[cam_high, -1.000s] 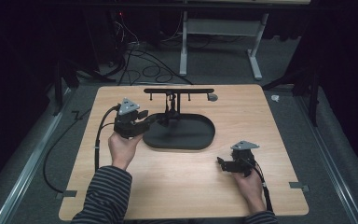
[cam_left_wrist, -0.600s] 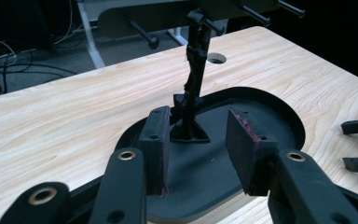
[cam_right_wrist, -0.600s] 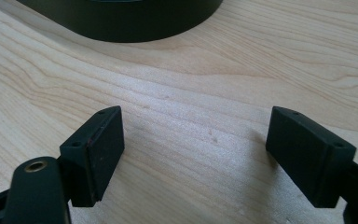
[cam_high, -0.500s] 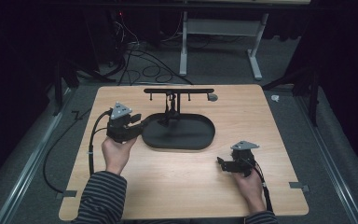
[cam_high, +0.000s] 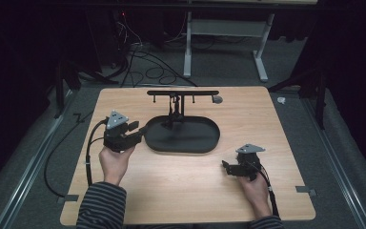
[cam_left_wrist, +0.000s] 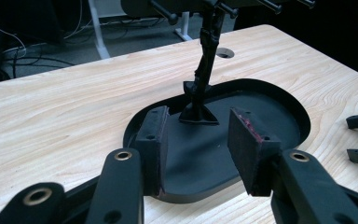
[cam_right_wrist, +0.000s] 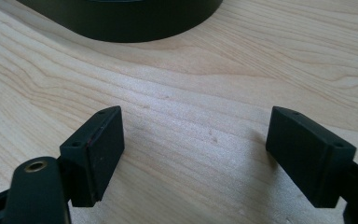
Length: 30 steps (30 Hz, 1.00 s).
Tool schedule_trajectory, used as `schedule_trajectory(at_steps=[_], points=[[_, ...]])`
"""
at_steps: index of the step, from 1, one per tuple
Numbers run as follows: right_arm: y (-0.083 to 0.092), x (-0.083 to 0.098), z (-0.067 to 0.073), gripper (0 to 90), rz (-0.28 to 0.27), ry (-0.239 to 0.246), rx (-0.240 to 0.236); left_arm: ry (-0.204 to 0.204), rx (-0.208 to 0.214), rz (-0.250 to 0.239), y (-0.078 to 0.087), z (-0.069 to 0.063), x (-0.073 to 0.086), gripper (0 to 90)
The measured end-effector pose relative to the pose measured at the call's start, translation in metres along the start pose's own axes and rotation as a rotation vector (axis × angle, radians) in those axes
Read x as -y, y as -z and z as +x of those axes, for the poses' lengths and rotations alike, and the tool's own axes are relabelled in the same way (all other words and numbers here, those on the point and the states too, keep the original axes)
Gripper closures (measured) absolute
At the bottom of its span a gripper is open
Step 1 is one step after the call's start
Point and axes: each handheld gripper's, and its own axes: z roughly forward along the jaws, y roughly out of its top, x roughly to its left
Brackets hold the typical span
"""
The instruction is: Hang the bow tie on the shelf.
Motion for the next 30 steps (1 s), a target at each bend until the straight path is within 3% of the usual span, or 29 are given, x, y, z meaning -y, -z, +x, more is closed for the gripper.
schedule_trajectory(at_steps=[16,30], points=[[0.000,0.000,0.000,20.5,0.000,0.000,0.000,0.031,-0.019,0.014,0.006,0.004,0.018,56.6],[0.000,0.000,0.000,20.5,0.000,0.000,0.000,0.092,-0.026,0.020,0.012,0.010,0.038,55.6]])
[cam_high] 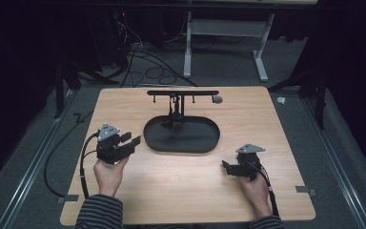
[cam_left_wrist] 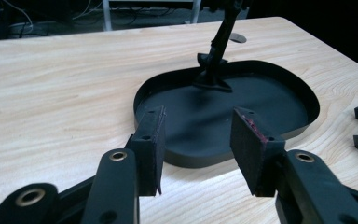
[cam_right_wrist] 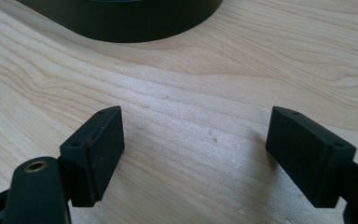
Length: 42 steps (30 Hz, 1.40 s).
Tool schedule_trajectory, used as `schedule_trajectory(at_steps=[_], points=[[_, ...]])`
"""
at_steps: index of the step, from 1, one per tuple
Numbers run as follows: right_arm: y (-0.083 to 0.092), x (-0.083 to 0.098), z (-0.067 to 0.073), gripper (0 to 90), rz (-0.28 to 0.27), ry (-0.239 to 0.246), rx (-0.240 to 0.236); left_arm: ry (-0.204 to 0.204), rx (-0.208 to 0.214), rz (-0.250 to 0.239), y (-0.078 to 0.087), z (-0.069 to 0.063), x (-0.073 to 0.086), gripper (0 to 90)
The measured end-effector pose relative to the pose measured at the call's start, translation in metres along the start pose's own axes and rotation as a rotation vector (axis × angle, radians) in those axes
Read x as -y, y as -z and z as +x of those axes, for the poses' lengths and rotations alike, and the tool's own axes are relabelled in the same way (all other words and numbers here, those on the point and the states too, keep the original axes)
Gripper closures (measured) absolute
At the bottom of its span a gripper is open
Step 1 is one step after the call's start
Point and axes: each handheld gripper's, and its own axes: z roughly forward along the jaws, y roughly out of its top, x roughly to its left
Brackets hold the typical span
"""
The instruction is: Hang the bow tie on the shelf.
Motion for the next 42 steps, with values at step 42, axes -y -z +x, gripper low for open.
schedule_trajectory(at_steps=[42], points=[[0.000,0.000,0.000,20.5,0.000,0.000,0.000,0.063,-0.021,0.077,-0.011,0.009,0.038,53.1]])
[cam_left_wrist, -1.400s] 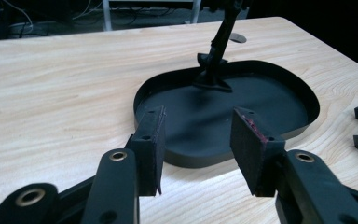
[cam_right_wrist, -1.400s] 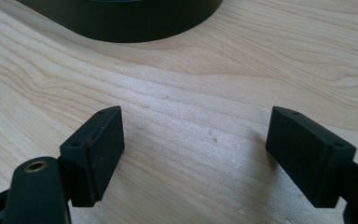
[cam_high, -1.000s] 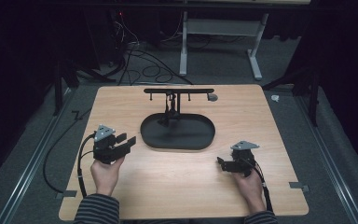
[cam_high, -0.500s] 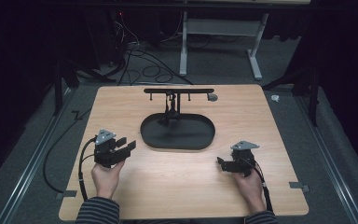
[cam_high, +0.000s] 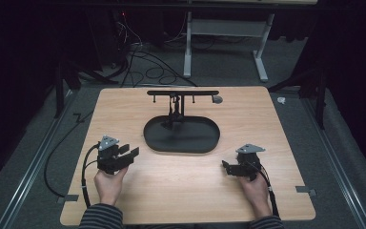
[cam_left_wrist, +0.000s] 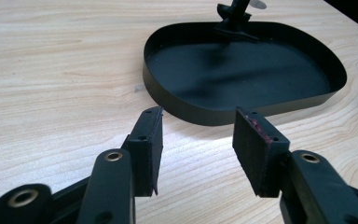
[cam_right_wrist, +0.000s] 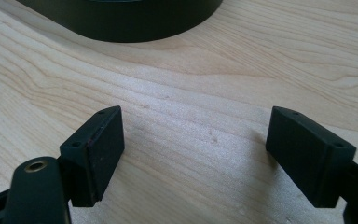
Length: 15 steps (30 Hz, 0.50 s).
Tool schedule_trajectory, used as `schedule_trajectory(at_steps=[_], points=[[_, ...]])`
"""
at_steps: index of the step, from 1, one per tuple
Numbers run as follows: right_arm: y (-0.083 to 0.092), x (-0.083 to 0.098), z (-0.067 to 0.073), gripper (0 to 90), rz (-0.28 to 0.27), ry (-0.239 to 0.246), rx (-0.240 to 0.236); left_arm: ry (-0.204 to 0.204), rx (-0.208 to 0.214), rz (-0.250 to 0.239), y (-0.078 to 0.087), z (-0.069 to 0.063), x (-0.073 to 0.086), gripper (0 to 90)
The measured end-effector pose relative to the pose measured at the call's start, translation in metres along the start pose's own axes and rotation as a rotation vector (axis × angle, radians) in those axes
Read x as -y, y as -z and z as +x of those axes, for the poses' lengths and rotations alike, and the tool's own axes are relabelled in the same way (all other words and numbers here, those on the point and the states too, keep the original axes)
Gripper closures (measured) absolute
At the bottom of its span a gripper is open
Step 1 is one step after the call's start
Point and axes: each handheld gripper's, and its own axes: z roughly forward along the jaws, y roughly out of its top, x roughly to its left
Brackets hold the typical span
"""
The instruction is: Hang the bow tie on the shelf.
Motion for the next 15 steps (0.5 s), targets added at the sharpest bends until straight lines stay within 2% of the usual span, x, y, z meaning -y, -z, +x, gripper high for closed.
schedule_trajectory(at_steps=[15], points=[[0.0000,0.0000,0.0000,20.5,0.000,0.000,0.000,0.016,0.003,0.023,-0.0061,0.0016,0.0102,52.3]])
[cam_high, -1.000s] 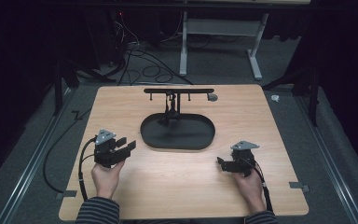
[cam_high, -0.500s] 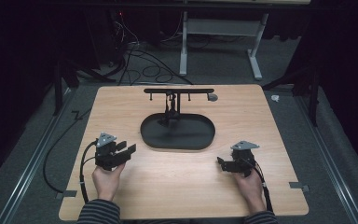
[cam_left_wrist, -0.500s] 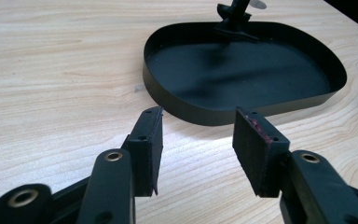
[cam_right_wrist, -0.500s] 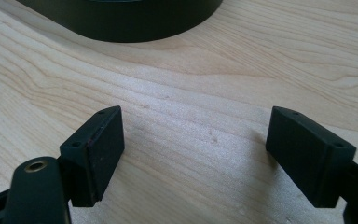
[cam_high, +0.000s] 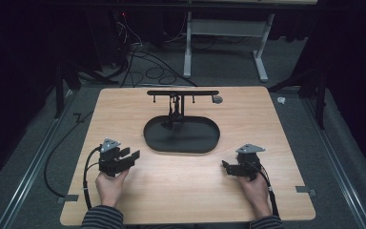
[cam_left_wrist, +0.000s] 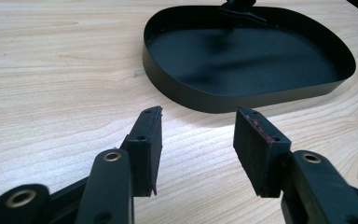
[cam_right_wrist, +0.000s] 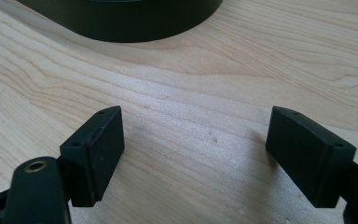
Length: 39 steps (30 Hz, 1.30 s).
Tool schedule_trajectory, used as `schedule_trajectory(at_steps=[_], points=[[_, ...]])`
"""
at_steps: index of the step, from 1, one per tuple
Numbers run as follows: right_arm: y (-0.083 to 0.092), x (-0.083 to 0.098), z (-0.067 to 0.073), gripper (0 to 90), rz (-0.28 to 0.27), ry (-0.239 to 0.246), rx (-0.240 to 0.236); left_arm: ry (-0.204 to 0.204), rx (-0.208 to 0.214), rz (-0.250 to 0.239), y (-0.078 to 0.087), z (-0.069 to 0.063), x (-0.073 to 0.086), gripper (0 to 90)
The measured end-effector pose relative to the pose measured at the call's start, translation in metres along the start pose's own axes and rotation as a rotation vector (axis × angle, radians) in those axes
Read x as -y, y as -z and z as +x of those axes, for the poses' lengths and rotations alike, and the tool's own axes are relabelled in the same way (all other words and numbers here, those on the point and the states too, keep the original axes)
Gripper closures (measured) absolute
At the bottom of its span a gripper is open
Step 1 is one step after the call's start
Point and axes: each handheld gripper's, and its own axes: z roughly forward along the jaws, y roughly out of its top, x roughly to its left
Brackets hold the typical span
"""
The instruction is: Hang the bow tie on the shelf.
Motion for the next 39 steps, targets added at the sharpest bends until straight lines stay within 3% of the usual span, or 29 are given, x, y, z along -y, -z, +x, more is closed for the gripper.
schedule_trajectory(at_steps=[21,31,39], points=[[0.000,0.000,0.000,20.5,0.000,0.000,0.000,-0.002,-0.018,0.037,-0.010,0.002,0.010,51.3],[0.000,0.000,0.000,20.5,0.000,0.000,0.000,0.004,0.009,0.058,-0.021,-0.002,0.010,51.1],[0.000,0.000,0.000,20.5,0.000,0.000,0.000,-0.010,0.007,0.079,-0.030,-0.005,0.012,51.0]])
